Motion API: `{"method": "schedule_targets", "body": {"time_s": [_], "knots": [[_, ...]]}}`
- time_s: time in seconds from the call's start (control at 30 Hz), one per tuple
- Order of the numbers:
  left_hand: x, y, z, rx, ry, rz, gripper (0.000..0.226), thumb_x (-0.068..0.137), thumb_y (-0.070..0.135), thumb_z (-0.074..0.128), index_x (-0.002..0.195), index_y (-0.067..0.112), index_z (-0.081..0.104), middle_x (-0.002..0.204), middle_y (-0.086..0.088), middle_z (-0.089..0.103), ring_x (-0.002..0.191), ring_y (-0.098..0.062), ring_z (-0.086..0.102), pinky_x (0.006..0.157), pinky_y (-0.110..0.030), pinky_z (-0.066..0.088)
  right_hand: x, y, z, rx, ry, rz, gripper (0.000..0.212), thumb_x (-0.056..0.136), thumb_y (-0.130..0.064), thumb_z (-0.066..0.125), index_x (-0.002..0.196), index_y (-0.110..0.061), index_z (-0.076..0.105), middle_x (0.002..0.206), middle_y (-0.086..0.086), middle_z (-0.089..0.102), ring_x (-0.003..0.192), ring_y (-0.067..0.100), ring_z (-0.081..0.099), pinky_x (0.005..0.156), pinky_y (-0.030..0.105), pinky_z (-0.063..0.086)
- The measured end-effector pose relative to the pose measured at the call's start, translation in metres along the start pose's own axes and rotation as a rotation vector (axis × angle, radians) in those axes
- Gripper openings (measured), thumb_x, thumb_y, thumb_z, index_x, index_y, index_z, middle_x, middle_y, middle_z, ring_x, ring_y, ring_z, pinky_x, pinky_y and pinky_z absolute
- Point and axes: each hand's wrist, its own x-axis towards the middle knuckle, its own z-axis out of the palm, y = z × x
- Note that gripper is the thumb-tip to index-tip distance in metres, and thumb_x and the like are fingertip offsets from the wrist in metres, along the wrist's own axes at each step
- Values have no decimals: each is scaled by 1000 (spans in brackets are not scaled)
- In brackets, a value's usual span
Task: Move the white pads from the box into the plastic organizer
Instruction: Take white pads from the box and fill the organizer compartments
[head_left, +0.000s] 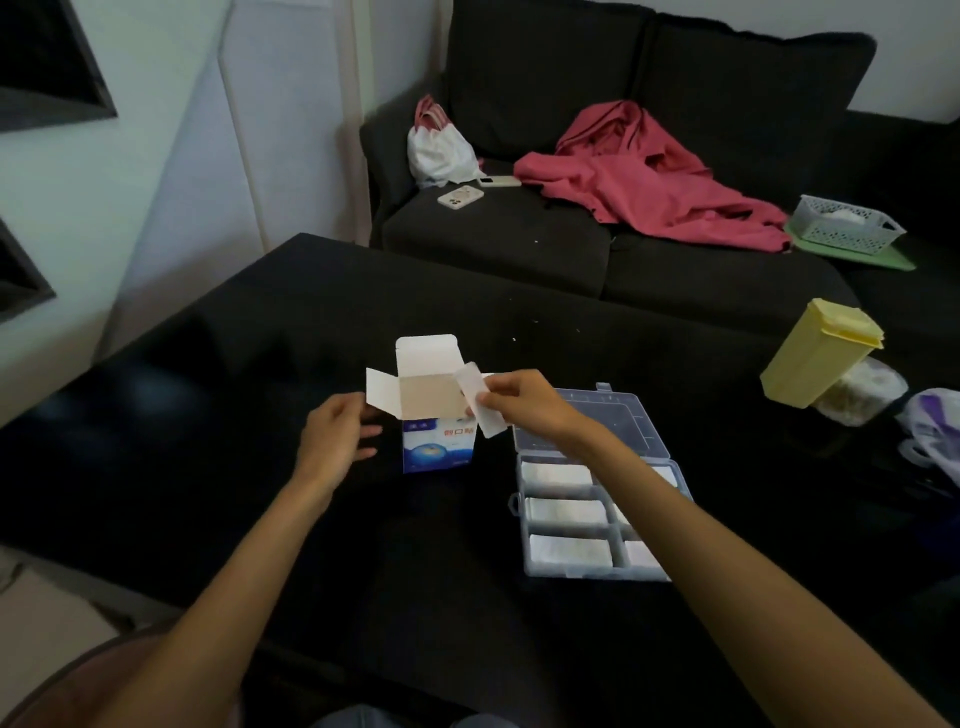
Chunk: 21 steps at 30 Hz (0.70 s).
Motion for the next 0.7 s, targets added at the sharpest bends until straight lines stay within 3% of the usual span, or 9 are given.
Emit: {"method": "schedule_targets", "body": {"time_s": [0.1, 0.2, 0.33, 0.4, 0.5, 0.6, 0.7], "knots": [[-9, 9, 2, 8, 19, 58, 39, 99, 35, 41, 130, 13, 49, 125, -6, 55, 104, -15, 54, 84, -35, 49, 4, -10, 3, -29, -22, 20, 32, 95, -14, 48, 126, -9, 55, 127, 9, 56, 99, 11, 54, 67, 20, 50], [-12, 14, 2, 53, 44, 41, 50, 89, 41, 58, 132, 17, 49, 130, -4, 55, 114, -17, 53, 94, -37, 46, 0, -17, 1, -111, -47, -19, 31, 96, -14, 47, 125, -8, 55, 124, 8, 57, 99, 11, 55, 70, 19, 49], [-20, 23, -9, 85, 143, 38, 59, 83, 32, 69, 135, 17, 47, 134, -2, 54, 122, -19, 50, 101, -36, 38, -23, -21, -17, -160, -21, -80, 28, 95, -14, 49, 120, -7, 59, 121, 9, 60, 105, 17, 57, 81, 22, 47], [-27, 28, -11, 119, 211, 87, 56, 83, 25, 70, 134, 19, 47, 134, 0, 53, 121, -16, 50, 98, -34, 38, -39, -18, -29, -163, -32, -98, 29, 95, -13, 48, 123, -9, 57, 118, 8, 61, 100, 10, 57, 86, 23, 46], [-46, 37, -2, 147, 249, 301, 41, 85, 16, 66, 124, 22, 55, 126, 4, 56, 112, -12, 54, 86, -23, 43, -65, -4, -50, -209, -66, -64, 35, 97, -13, 44, 131, -14, 50, 120, 0, 54, 103, 7, 51, 83, 19, 43], [-72, 51, 20, 142, 71, 499, 18, 89, 17, 62, 105, 25, 63, 107, 14, 61, 94, 1, 57, 69, -11, 44, -85, 12, -65, -274, -105, -37, 37, 97, -13, 44, 133, -18, 49, 124, -1, 51, 109, 11, 49, 87, 22, 43], [-93, 58, 60, 274, -357, 527, 22, 91, 25, 59, 113, 25, 62, 104, 18, 60, 93, 5, 57, 81, -16, 47, -100, 23, -76, -315, -124, -27, 37, 95, -11, 48, 131, -18, 51, 121, -2, 57, 105, 7, 55, 84, 19, 48]]}}
